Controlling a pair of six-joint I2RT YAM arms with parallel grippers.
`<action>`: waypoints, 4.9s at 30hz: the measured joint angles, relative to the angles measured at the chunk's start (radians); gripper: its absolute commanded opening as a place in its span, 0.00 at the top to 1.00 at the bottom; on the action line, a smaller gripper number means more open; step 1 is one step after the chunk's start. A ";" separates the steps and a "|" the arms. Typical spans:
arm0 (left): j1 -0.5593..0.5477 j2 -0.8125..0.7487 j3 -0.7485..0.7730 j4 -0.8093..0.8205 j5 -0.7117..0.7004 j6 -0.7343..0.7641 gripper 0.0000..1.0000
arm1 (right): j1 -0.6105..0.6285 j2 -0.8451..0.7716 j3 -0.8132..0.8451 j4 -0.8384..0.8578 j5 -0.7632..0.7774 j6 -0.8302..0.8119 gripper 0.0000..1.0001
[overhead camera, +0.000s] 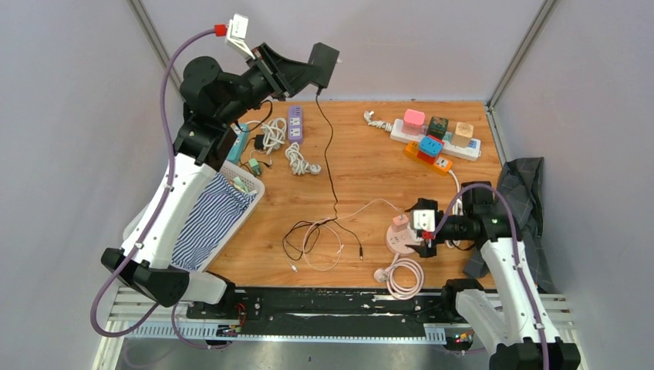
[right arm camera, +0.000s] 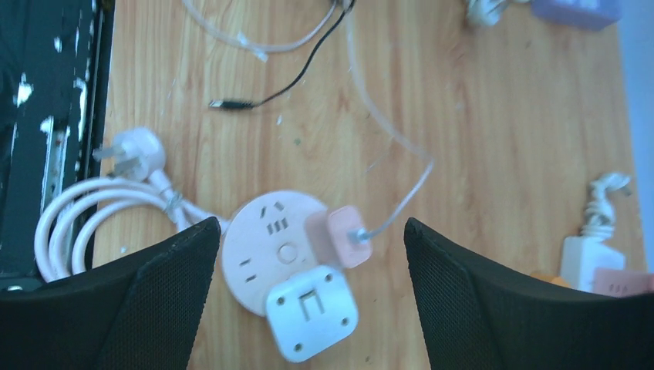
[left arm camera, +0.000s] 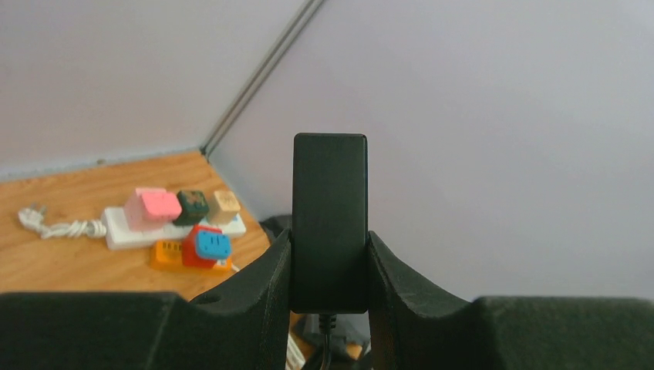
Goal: Pull the plug off the socket
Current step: Place the plug at the center of the board.
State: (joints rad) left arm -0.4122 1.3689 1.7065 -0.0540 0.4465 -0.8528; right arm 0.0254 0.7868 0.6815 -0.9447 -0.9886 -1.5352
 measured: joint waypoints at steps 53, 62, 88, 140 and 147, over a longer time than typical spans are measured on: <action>-0.160 -0.343 -0.578 -0.003 -0.114 0.411 1.00 | 0.283 0.278 0.362 0.555 -0.430 0.967 1.00; -0.160 -0.238 -0.631 -0.039 -0.264 0.607 1.00 | 0.283 0.510 0.734 0.525 -0.330 1.206 1.00; 0.145 0.092 -0.459 -0.227 -0.610 0.710 0.97 | 0.648 1.221 1.278 0.748 0.245 1.341 0.95; 0.254 -0.280 -0.667 -0.037 -0.241 0.590 0.31 | 0.674 1.065 1.066 0.325 0.392 0.918 0.18; 0.254 -0.349 -0.743 0.109 -0.042 0.508 0.23 | 0.554 0.827 0.798 0.208 0.363 0.786 0.14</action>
State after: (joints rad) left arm -0.1585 1.0199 0.9638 0.0555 0.4049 -0.3450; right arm 0.5797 1.6135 1.4796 -0.7364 -0.6258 -0.7490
